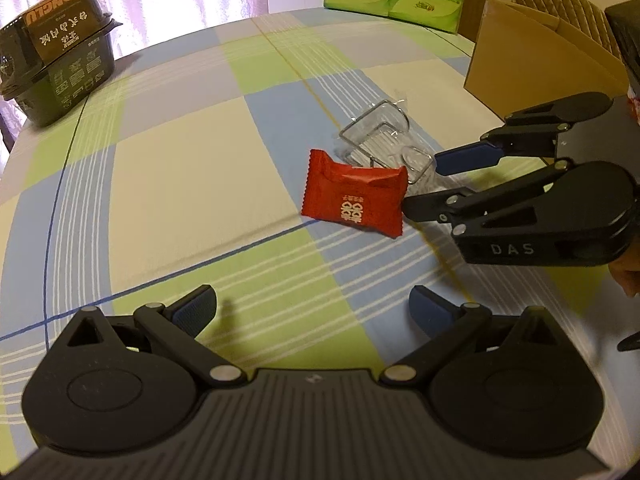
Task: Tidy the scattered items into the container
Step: 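Grasp the clear plastic box with right while left grasps the red packet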
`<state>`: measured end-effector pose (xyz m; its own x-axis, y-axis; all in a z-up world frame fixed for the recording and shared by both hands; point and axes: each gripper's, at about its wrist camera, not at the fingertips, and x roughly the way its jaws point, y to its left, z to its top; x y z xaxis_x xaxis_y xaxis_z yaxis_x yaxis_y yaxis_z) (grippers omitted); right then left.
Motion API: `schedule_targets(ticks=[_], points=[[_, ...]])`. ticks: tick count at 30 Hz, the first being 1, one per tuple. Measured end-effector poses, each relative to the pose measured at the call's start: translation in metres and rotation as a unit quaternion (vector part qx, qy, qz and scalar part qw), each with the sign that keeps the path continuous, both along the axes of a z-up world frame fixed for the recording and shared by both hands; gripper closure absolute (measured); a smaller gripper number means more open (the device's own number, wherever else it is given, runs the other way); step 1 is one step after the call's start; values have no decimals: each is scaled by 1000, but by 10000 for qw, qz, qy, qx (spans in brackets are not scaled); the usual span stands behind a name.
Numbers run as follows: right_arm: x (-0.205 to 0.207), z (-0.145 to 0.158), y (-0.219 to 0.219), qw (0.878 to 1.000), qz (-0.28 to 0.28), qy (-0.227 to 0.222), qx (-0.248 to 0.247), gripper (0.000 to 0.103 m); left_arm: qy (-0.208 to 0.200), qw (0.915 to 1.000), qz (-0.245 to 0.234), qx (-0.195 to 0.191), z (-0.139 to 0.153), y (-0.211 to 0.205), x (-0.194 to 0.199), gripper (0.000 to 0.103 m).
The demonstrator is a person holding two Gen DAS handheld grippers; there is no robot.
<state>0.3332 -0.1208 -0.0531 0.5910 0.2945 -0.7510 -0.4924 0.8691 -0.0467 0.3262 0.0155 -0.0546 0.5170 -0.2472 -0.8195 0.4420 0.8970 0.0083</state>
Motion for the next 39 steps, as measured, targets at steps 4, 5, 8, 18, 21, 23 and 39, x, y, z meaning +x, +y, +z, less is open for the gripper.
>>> schedule_targets(ticks=[4,5,8,18,21,23,39], points=[[1,-2,3,9999,20,-141,-29,30,-44,10000,-14,26,-1,0,3,2],[1,-2,4,9999,26,-160,-19,30,-56,10000,-21,24,-1,0,4,2],[1,-4,7,9993,107,-309,-174,30,-68,10000,-24,12,-2,1,6,2],[11,-7,3,9989,47,-451,-106,30,-112,9999,50,-54,-2,7,10,2],[15,-10,1,9993,64,-360,9,50,-127,9999,42,-79,-2,7,11,2],[15,-11,1,9993,113,-366,11,55,-164,9998,17,-98,-2,6,12,2],[-31,-4,14,9935,1081,-118,350,70,-351,9965,-746,112,2,12,-4,2]])
